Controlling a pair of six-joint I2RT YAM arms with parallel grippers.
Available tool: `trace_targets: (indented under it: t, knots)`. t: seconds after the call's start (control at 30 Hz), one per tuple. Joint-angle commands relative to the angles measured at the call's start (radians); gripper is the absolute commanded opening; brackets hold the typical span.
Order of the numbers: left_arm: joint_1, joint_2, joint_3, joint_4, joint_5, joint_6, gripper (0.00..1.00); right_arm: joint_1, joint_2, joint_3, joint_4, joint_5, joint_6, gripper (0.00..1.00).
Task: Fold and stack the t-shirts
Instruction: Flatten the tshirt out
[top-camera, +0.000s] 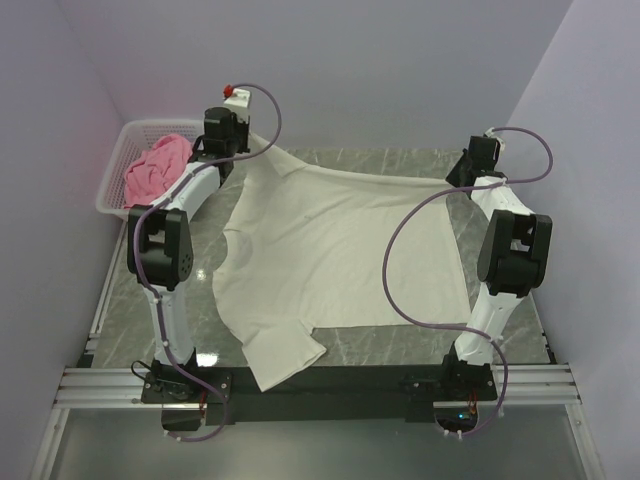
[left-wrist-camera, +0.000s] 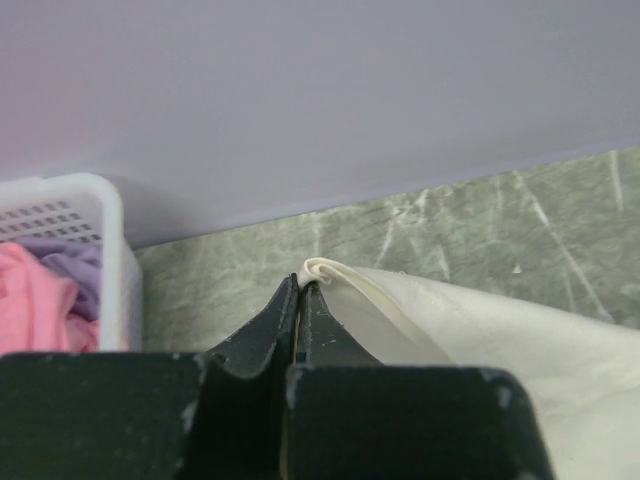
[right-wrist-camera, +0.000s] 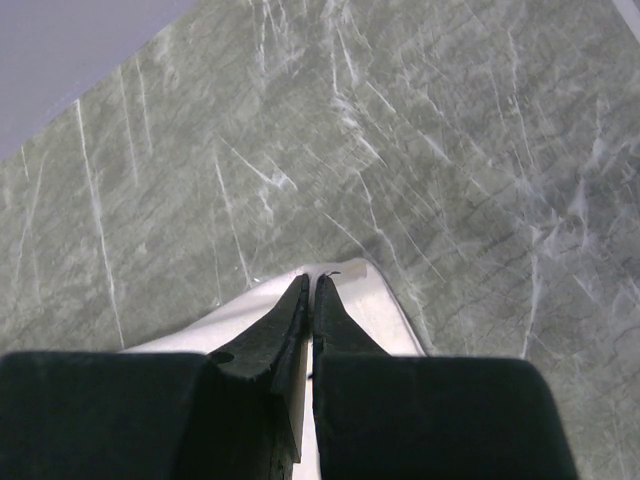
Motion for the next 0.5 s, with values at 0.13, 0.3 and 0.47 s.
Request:
trace_targets:
  t: [0.13,0.3,0.47]
  knots:
    - [-0.057,0.122,0.176,0.013,0.064,-0.072,0.03,-0.006,-0.007,0.018,0.020,-0.006,-0.002,0.00]
    - [-0.066,0.190,0.261,0.019,0.072,-0.132,0.06,-0.006,-0.011,0.013,0.019,-0.014,-0.004,0.00]
    - [-0.066,0.194,0.250,0.022,0.009,-0.149,0.28,-0.006,0.006,0.021,0.016,-0.034,0.008,0.00]
